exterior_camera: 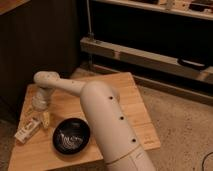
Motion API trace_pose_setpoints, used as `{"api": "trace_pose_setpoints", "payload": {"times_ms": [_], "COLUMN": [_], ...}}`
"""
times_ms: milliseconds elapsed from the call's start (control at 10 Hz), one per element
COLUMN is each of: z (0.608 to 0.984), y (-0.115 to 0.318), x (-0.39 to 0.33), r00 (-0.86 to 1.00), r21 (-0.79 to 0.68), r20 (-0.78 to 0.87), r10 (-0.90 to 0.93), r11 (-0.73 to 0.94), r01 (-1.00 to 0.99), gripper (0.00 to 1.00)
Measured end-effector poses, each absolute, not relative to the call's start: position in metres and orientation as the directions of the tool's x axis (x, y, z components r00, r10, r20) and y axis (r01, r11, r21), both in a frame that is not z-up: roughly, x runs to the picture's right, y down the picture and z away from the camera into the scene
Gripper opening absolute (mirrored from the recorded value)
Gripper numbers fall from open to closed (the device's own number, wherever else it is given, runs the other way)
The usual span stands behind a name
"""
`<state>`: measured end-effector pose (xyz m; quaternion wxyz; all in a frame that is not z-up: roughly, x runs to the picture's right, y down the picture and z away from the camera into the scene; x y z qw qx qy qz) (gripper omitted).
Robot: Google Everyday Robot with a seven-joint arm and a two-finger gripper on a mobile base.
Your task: Place the bottle in the ceramic bowl
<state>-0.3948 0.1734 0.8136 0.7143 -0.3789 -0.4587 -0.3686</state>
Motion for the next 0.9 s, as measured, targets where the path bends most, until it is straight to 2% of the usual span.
{"api": "trace_pose_setpoints", "payload": {"times_ms": [200, 700, 900], "z": [0.8136, 0.8128, 0.8133], "y": [0.1759, 0.1816, 0.1777], "x": [-0.3969, -0.3982, -0.3949], "r00": [0.306, 0.282, 0.281], "r21": [-0.203, -0.187, -0.188], "r20": [0.935, 0.939, 0.94], "r10": [-0.181, -0.197, -0.192], "r11": [0.436, 0.396, 0.397], "r01": [0.877, 0.899, 0.898], "gripper": [0.62, 0.08, 0.0]}}
